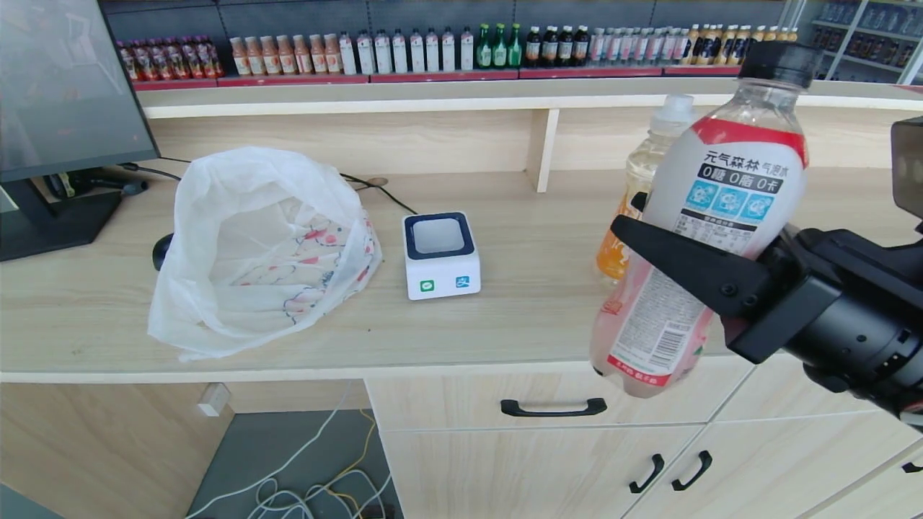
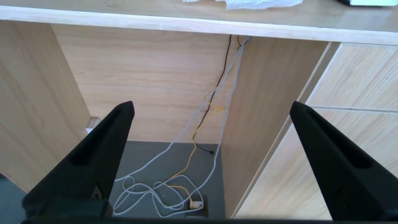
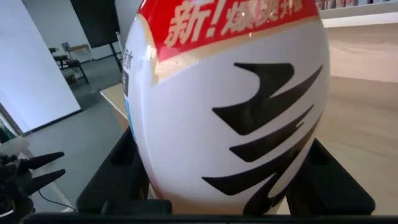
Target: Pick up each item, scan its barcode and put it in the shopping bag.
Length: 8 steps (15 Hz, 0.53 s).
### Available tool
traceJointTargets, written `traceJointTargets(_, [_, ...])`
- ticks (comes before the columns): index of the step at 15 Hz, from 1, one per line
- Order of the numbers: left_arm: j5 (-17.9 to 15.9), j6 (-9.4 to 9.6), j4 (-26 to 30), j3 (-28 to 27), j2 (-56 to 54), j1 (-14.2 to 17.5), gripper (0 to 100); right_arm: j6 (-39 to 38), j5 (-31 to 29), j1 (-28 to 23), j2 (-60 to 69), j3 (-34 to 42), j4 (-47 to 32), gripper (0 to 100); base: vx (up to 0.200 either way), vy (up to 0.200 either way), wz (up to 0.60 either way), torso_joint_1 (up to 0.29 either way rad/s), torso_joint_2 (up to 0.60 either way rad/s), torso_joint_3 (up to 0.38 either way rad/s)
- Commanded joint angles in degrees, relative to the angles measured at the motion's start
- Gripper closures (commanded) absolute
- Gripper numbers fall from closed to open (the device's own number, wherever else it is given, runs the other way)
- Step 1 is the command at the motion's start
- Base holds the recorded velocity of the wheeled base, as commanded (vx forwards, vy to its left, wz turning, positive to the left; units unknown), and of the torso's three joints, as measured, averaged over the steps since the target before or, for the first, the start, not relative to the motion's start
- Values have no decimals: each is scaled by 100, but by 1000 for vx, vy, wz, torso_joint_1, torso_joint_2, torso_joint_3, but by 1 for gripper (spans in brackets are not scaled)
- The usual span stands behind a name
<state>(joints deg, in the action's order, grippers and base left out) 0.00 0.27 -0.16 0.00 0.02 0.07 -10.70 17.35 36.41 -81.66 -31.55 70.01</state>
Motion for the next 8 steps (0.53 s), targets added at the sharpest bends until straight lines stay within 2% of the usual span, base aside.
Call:
traceJointTargets(1, [0,0,-2,0,-2,1,0,-143,296,-3,-456,-431,-5,100,0,0,0,0,0,0])
traceJointTargets(4, [0,0,-2,0,-2,1,0,-213,770,24,-851,-932,4,100,0,0,0,0,0,0])
traceJointTargets(8, [0,0,-2,0,-2,1,0,-564,1157,15,-816,-1037,4,100,0,0,0,0,0,0])
